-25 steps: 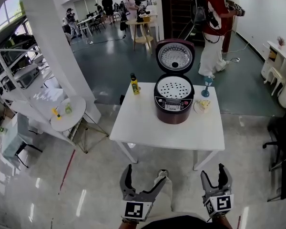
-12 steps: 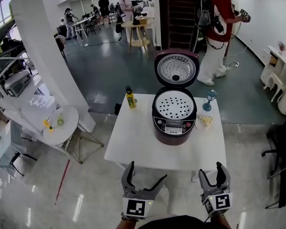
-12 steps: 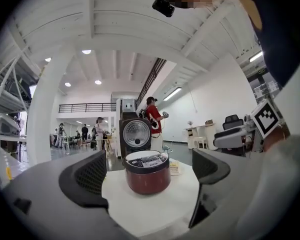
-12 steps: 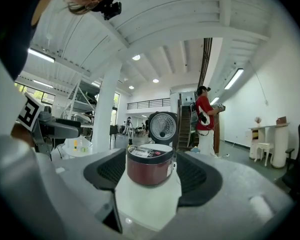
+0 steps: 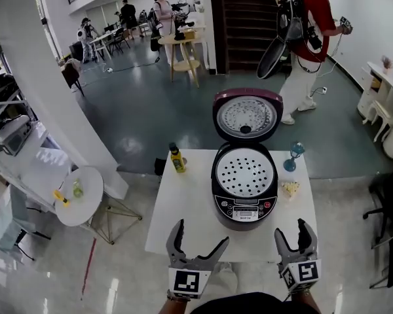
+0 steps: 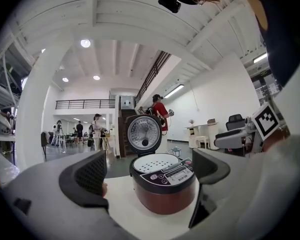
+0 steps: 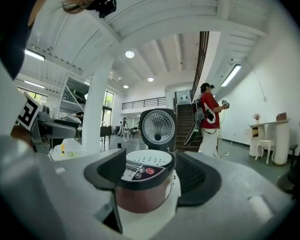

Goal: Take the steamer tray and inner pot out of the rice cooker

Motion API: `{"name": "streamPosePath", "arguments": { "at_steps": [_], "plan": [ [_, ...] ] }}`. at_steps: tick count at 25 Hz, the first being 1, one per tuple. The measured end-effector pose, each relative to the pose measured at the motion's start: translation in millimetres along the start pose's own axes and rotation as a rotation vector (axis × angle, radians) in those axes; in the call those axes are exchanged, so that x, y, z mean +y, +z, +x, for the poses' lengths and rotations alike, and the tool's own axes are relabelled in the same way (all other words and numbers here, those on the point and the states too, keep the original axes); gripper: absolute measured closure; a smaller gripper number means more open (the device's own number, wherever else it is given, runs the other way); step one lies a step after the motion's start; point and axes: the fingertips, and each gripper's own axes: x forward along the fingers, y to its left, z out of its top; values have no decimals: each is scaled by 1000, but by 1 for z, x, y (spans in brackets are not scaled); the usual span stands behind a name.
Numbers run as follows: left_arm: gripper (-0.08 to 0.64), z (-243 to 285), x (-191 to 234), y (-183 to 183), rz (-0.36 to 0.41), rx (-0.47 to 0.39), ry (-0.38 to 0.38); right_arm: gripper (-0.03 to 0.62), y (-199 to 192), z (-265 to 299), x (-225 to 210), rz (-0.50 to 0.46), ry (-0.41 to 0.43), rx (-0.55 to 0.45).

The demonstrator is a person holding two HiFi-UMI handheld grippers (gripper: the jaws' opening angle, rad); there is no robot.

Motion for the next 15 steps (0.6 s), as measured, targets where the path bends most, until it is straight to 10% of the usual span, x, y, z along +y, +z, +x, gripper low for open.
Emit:
{"name": "streamPosePath", "arguments": {
  "at_steps": [15],
  "plan": [
    [123, 114, 60, -1, -29, -32, -132, 284, 8, 117, -23, -31, -100, 28]
  ]
}}
